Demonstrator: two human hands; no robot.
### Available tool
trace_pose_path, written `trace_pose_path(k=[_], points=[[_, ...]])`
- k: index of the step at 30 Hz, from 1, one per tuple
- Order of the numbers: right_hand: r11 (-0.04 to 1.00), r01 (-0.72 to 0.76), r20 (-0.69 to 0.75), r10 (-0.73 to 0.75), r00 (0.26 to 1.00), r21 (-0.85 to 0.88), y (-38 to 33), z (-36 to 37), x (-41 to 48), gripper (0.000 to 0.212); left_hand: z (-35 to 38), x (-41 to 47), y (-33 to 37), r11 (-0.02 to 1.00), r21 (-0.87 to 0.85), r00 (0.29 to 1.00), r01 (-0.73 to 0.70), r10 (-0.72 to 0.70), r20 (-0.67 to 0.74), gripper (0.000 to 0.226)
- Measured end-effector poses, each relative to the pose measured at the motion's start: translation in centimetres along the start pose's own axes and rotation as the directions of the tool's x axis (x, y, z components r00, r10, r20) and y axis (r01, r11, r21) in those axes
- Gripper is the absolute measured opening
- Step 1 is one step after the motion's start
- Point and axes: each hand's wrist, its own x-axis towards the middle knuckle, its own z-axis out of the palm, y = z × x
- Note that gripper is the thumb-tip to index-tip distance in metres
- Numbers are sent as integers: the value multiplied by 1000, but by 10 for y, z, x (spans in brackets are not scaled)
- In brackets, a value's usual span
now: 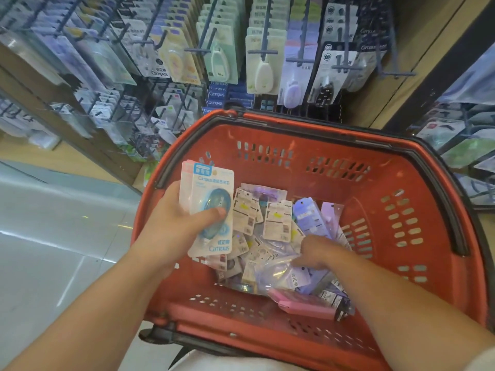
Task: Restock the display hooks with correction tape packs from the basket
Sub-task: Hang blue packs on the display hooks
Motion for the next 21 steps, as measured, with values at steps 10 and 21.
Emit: trace_pose_path(k=[10, 21], points=[[844, 316, -263, -217, 940, 433, -16, -49, -29, 15, -1, -1, -2, 1000, -6, 1000, 6, -6, 11, 65], [439, 795, -629, -491, 603, 419, -46, -134, -138, 9, 19, -6, 14, 998, -44, 970, -35, 45, 239, 67]])
